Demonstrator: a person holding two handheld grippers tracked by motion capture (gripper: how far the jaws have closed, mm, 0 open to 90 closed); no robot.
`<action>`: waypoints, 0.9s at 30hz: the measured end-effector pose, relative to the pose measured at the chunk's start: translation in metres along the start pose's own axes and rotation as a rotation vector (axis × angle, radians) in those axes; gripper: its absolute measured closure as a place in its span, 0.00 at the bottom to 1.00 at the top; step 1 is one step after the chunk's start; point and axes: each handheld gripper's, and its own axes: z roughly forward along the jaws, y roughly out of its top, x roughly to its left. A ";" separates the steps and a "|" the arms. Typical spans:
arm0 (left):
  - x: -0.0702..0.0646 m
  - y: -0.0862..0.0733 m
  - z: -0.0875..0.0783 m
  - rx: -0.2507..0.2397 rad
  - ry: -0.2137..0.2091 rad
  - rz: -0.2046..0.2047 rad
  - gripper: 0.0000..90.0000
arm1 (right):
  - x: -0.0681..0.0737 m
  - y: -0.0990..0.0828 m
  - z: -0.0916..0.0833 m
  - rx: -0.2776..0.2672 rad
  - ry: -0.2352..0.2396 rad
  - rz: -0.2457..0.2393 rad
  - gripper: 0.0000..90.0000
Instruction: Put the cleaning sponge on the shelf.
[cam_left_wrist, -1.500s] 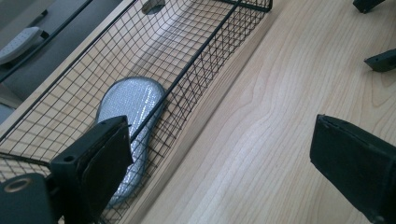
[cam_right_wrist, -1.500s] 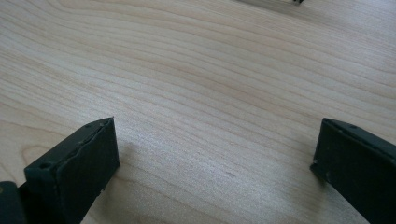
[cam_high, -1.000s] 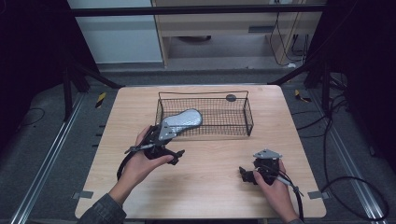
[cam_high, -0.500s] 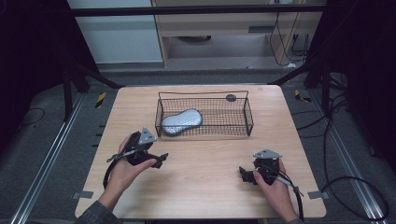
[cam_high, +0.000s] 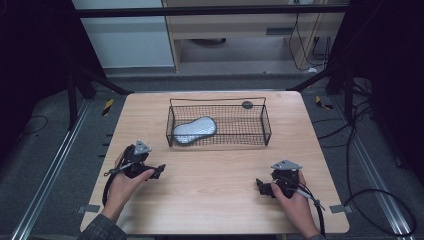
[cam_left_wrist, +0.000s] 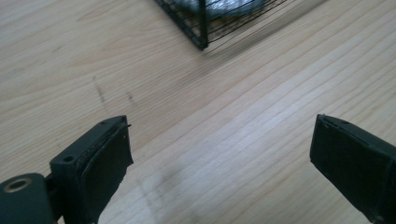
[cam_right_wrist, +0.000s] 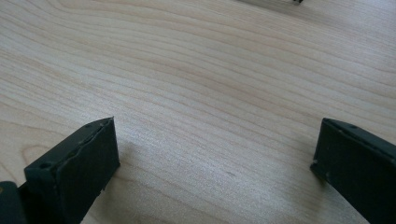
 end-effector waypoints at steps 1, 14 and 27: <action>0.005 -0.004 0.003 0.009 0.002 -0.017 0.05 | 0.000 0.000 0.000 0.000 0.000 0.000 0.00; 0.024 -0.022 0.014 0.034 0.018 -0.090 0.05 | 0.000 0.000 0.000 0.000 0.000 0.000 0.00; 0.029 -0.032 0.026 0.011 0.012 -0.123 0.01 | 0.000 0.000 0.000 0.000 0.001 0.000 0.00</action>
